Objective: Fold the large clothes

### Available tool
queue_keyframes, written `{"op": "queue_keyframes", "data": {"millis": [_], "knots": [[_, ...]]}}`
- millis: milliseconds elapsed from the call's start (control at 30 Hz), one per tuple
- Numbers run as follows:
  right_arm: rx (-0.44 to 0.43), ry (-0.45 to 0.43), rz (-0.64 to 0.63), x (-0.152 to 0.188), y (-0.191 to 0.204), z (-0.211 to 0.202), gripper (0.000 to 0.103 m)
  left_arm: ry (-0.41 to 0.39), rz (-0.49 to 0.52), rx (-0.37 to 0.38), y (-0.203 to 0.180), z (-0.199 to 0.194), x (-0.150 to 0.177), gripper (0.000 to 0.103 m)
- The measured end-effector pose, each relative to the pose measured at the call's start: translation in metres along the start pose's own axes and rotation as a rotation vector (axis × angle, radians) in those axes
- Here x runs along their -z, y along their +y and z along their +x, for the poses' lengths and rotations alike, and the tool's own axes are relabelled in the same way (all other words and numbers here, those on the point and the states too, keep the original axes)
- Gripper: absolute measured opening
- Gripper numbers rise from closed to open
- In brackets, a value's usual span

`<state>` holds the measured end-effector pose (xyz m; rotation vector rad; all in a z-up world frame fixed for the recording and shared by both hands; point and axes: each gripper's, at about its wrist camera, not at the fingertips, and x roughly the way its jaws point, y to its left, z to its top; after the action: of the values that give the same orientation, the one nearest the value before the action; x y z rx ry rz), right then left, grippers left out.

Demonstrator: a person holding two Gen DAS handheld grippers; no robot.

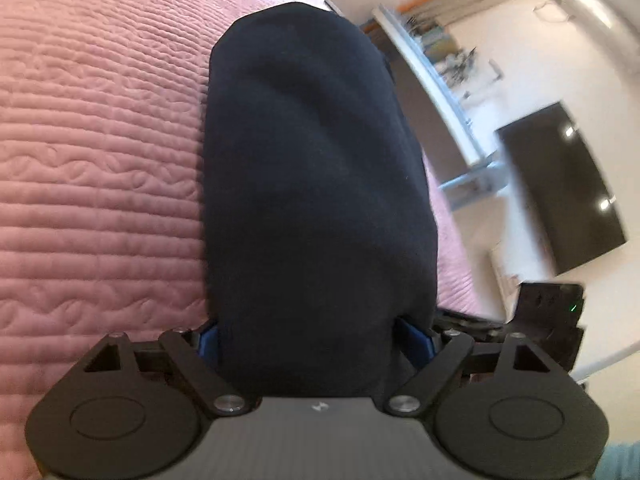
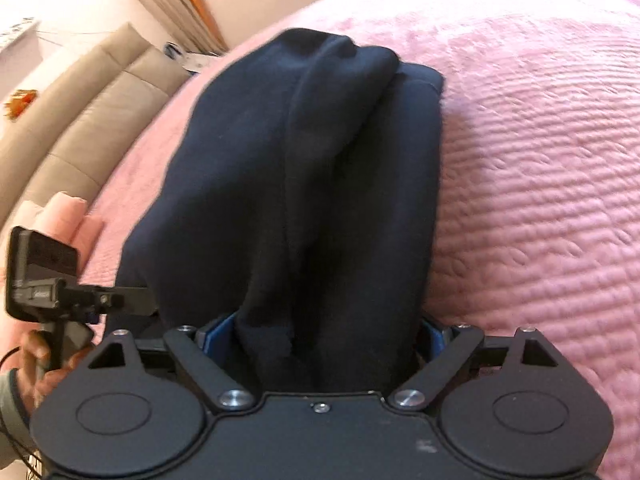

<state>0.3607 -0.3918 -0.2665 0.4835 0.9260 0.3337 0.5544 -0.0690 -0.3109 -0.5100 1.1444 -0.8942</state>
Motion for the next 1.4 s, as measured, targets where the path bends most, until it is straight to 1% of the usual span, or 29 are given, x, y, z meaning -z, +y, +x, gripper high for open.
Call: {"op": "queue_keyframes", "data": {"millis": [67,100,133,167,200,233,300,367,433,533,633,700,767,833,867,900,967,1033,1067,1100,1133,1167,1233,1267,1300,1333,1367,1400], "knots": [[-0.032,-0.031,0.004,-0.002,0.002,0.006,0.102,-0.019,0.02,0.002,-0.003,0.005,-0.002,0.086],[-0.036,-0.046,0.0,-0.004,0.006,0.007,0.094,-0.034,0.039,-0.007,-0.007,0.006,-0.002,0.081],[-0.043,-0.054,-0.012,-0.005,0.01,0.007,0.079,-0.054,0.059,-0.021,-0.01,0.005,-0.001,0.074],[-0.044,-0.065,-0.027,-0.005,0.015,0.007,0.074,-0.084,0.085,-0.036,-0.014,0.001,0.002,0.069],[-0.043,-0.079,-0.049,-0.005,0.02,0.003,0.069,-0.114,0.115,-0.04,-0.018,-0.004,0.006,0.062],[-0.049,-0.088,-0.069,-0.005,0.024,-0.001,0.064,-0.144,0.141,-0.031,-0.024,-0.011,0.012,0.058],[-0.074,-0.122,-0.091,-0.005,0.031,-0.012,0.061,-0.193,0.197,-0.005,-0.035,-0.024,0.018,0.056],[-0.104,-0.151,-0.116,-0.004,0.04,-0.023,0.06,-0.243,0.253,0.021,-0.048,-0.039,0.026,0.055],[-0.129,-0.179,-0.164,-0.001,0.053,-0.038,0.06,-0.289,0.278,0.053,-0.057,-0.058,0.035,0.055],[-0.167,-0.216,-0.234,0.012,0.081,-0.06,0.06,-0.351,0.304,0.085,-0.07,-0.09,0.059,0.055],[-0.201,-0.257,-0.302,0.037,0.116,-0.086,0.06,-0.424,0.31,0.113,-0.084,-0.13,0.096,0.055],[-0.214,-0.275,-0.334,0.061,0.14,-0.107,0.06,-0.461,0.301,0.132,-0.095,-0.152,0.125,0.055],[-0.202,-0.28,-0.364,0.088,0.162,-0.124,0.06,-0.483,0.308,0.135,-0.105,-0.173,0.158,0.055],[-0.179,-0.269,-0.364,0.117,0.178,-0.131,0.06,-0.486,0.299,0.127,-0.11,-0.188,0.185,0.056],[-0.167,-0.247,-0.332,0.129,0.18,-0.128,0.06,-0.482,0.297,0.108,-0.109,-0.193,0.201,0.056],[-0.143,-0.21,-0.3,0.14,0.183,-0.12,0.06,-0.471,0.284,0.085,-0.105,-0.194,0.21,0.057],[-0.078,-0.127,-0.227,0.161,0.177,-0.096,0.062,-0.424,0.153,0.027,-0.08,-0.19,0.228,0.06],[-0.022,-0.011,-0.157,0.185,0.167,-0.08,0.062,-0.333,-0.006,-0.067,-0.048,-0.178,0.247,0.062],[0.007,0.024,-0.145,0.197,0.164,-0.079,0.062,-0.284,-0.045,-0.111,-0.036,-0.174,0.263,0.062],[0.022,0.033,-0.154,0.21,0.162,-0.086,0.066,-0.285,-0.037,-0.105,-0.032,-0.178,0.278,0.061],[0.038,0.025,-0.171,0.221,0.163,-0.097,0.068,-0.318,-0.024,-0.086,-0.034,-0.188,0.294,0.061],[0.063,0.029,-0.184,0.227,0.165,-0.104,0.069,-0.332,-0.038,-0.082,-0.033,-0.198,0.304,0.062],[0.137,0.036,-0.215,0.235,0.166,-0.121,0.069,-0.321,-0.109,-0.079,-0.029,-0.213,0.32,0.062],[0.171,0.02,-0.232,0.234,0.171,-0.129,0.069,-0.314,-0.124,-0.07,-0.025,-0.221,0.327,0.062],[0.187,-0.011,-0.248,0.234,0.18,-0.137,0.069,-0.307,-0.125,-0.076,-0.028,-0.228,0.333,0.06],[0.184,-0.037,-0.26,0.233,0.188,-0.143,0.069,-0.307,-0.113,-0.091,-0.03,-0.231,0.332,0.057],[0.174,-0.073,-0.274,0.231,0.2,-0.147,0.069,-0.316,-0.088,-0.111,-0.037,-0.234,0.327,0.056],[0.163,-0.113,-0.293,0.229,0.216,-0.148,0.069,-0.353,-0.057,-0.113,-0.046,-0.243,0.325,0.056]]}}
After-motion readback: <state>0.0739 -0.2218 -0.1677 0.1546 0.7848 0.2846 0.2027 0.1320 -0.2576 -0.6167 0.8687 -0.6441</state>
